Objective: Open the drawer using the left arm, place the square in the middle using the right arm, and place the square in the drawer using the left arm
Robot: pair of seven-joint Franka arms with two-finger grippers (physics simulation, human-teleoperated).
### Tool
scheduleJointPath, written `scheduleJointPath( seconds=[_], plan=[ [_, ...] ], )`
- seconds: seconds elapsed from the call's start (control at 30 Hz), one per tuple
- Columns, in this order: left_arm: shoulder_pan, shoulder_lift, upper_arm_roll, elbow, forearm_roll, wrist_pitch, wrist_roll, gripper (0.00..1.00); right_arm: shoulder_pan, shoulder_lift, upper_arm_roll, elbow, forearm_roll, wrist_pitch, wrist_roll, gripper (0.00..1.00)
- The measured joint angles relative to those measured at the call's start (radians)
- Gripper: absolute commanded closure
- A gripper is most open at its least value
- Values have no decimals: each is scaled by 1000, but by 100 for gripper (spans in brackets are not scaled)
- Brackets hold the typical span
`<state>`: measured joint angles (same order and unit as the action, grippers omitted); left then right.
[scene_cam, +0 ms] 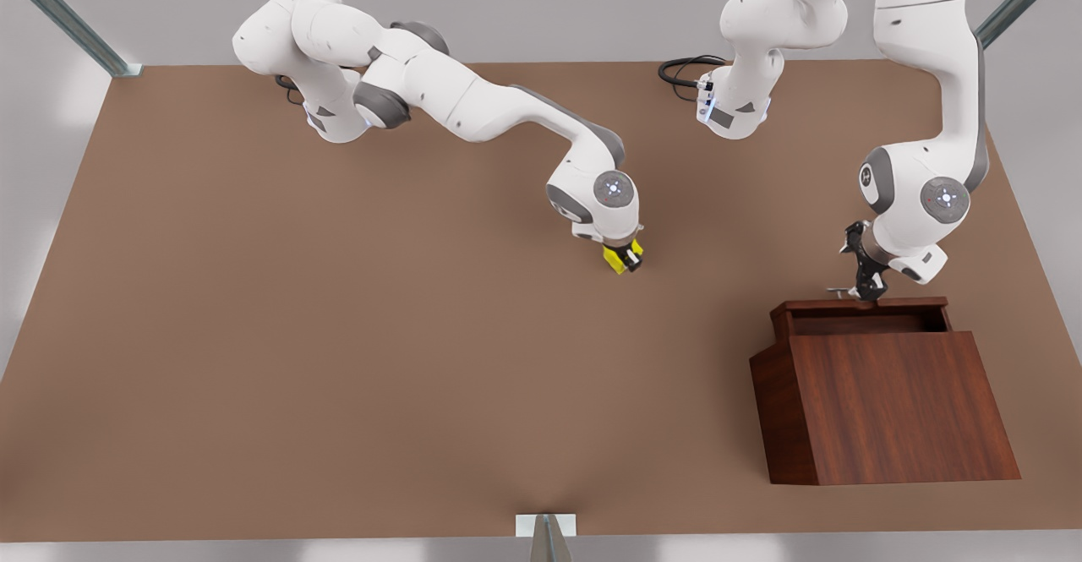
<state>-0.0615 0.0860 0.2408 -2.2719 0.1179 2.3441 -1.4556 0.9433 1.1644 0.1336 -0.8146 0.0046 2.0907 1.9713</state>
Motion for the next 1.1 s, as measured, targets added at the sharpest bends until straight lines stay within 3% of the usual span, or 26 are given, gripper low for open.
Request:
scheduleJointPath(
  seconds=[0.2, 0.27, 0.33, 0.43, 0.5, 0.57, 0.73, 0.83, 0.93, 1.1],
  plan=[
    [0, -12, 1, 0, 0, -16, 3, 0, -15, -78, -12, -8, -8, -55, -37, 0],
    [0, -11, 2, 0, 0, -7, 6, 0, -24, -203, -113, -28, -37, -168, -192, 0],
    [1, -6, 1, 0, 0, 1, 11, 0, -193, -384, -119, -90, -42, -508, -779, 0],
    [-1, -7, 2, -2, 0, -14, 8, 0, -590, -680, -112, -333, -26, -602, -1730, 0],
    [0, -9, 2, -3, 0, -18, 6, 0, -759, -807, -115, -389, 11, -643, -1841, 0],
    [-1, -10, 3, -3, 0, -23, 4, 0, -826, -814, -126, -379, 4, -665, -2053, 0],
    [1, -18, 5, -3, 0, -52, 4, 0, -860, -882, -128, -502, 1, -616, -2058, 0],
    [0, -17, 3, -3, 0, -54, 3, 0, -865, -876, -127, -482, 2, -617, -2063, 0],
    [-1, -18, 3, -9, 0, -67, 3, 0, -870, -897, -200, -523, 0, -618, -2057, 0],
    [-1, -36, 5, -8, 0, -106, 6, 0, -874, -923, -207, -574, -2, -612, -2057, 0]
  ],
)
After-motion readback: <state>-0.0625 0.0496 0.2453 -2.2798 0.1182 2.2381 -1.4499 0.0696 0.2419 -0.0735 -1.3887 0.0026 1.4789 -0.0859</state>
